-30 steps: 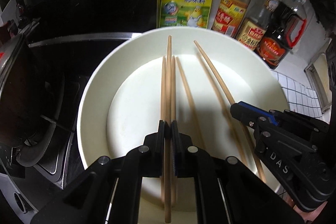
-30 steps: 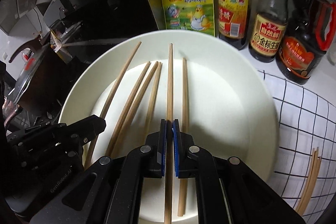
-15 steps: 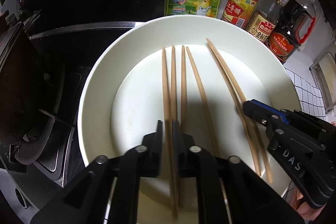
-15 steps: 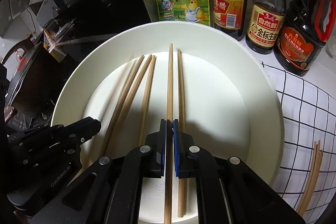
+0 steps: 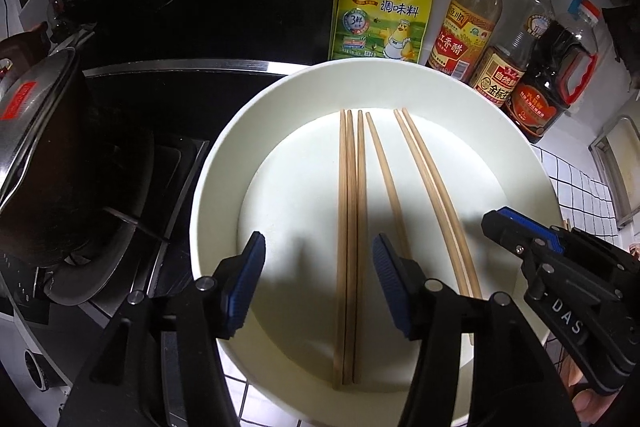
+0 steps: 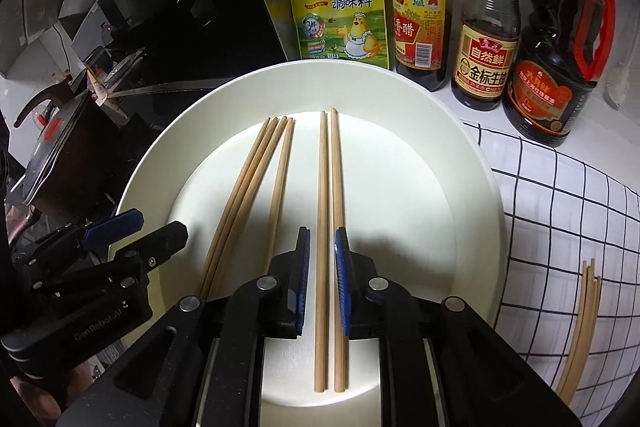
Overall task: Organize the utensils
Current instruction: 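Open the left tool to drop its chopstick in the bowl while the right tool releases its own, then move both open tools back over the remaining chopsticks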
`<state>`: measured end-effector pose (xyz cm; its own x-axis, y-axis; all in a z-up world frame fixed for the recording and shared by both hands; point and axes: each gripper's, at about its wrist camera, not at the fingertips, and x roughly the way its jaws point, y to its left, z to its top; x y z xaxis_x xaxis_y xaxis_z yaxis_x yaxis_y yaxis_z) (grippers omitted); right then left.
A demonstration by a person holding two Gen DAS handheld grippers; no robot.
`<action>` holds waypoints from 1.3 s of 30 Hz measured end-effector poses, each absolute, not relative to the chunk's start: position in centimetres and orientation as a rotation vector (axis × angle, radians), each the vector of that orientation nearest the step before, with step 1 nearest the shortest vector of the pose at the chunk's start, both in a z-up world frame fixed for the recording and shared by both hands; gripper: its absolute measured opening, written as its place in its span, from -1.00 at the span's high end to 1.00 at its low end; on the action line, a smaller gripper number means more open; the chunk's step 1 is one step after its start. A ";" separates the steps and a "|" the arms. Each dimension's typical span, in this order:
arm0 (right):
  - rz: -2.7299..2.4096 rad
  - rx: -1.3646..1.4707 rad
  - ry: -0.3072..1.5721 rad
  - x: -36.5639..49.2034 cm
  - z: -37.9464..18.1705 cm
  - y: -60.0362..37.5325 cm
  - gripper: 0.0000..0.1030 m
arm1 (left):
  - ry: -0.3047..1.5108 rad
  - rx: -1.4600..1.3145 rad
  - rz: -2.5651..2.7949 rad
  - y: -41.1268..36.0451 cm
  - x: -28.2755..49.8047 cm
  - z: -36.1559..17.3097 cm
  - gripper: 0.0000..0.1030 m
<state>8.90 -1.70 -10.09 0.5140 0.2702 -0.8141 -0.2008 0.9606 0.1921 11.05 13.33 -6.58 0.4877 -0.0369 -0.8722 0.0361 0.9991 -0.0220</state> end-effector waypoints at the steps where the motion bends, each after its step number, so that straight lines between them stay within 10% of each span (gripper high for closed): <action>1: 0.283 0.077 0.991 8.8 -10.0 -1.8 0.72 | 1.058 0.000 -0.046 13.3 10.9 -6.5 -0.08; 39: 0.141 0.130 0.929 -0.2 -6.6 -10.3 0.61 | 0.999 0.051 -0.189 6.9 5.8 -3.3 -0.08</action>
<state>-0.19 -10.32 -6.61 0.5903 0.1764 -0.7877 -0.0644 0.9830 0.1719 5.82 6.91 -3.33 0.5265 -0.1345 -0.8395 0.1815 0.9824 -0.0435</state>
